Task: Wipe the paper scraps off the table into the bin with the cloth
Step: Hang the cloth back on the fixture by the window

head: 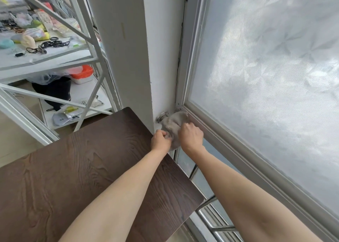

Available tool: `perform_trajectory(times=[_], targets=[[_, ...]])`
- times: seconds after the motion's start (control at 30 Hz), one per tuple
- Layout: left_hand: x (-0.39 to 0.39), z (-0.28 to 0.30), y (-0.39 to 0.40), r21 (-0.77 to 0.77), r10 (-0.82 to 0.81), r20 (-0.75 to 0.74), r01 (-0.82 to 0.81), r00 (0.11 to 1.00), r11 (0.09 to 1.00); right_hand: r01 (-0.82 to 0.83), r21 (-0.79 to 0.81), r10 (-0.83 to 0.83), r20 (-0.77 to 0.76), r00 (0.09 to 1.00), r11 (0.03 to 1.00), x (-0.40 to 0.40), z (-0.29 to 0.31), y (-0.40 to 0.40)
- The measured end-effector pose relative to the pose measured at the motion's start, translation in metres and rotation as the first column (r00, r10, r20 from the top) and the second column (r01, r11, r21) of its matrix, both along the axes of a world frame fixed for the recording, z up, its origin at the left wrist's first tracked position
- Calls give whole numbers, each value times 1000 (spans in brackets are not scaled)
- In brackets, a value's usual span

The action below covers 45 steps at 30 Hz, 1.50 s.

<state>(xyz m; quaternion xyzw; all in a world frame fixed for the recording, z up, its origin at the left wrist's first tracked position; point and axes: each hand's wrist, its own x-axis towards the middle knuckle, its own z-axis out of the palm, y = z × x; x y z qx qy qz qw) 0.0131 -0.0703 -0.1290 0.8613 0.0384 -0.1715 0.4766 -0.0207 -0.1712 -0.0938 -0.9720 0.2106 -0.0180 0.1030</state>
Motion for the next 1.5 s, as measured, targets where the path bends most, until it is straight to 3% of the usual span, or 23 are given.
perform_trajectory(times=[0.1, 0.2, 0.27, 0.3, 0.37, 0.57, 0.7, 0.77, 0.9, 1.1, 1.3, 1.5], targets=[[1, -2, 2, 104, -42, 7, 41, 999, 994, -25, 1, 25, -111, 993, 1000, -5, -5, -3], [1, 1, 3, 238, -66, 324, -13, 944, 971, 26, 19, -26, -20, 999, 999, -5, -2, -4], [4, 2, 2, 299, -209, 508, 57, 836, 952, -43, 34, 41, 63, 997, 998, -7, -2, -4], [6, 1, 1, 342, -294, 523, 119, 800, 932, -110, 48, 106, 77, 991, 993, -9, -3, -4], [10, -1, -2, 392, -403, 485, 219, 776, 894, -197, 35, 194, 71, 978, 980, -14, -9, -5], [24, 5, -9, 387, -653, 323, 534, 685, 752, -65, 18, 66, -86, 994, 998, -24, -10, -25], [27, 8, -3, 370, -549, 432, 415, 715, 831, -69, 57, 68, 22, 997, 996, -27, -12, -26], [26, 5, 3, 422, -562, 450, 389, 694, 819, -89, 70, 83, 87, 993, 994, -26, -13, -23], [18, 4, 5, 416, -563, 417, 401, 714, 816, -198, 113, 195, 38, 980, 974, -28, -14, -19], [10, 5, 3, 407, -527, 385, 373, 758, 834, -219, 130, 216, 40, 976, 967, -29, -13, -19], [2, 14, 18, 369, -499, 360, 371, 788, 852, -167, 65, 159, 113, 981, 984, -32, 3, -9], [-28, 43, 63, 268, -482, 250, 418, 840, 868, -238, 91, 219, 182, 959, 967, -42, 27, 22]])
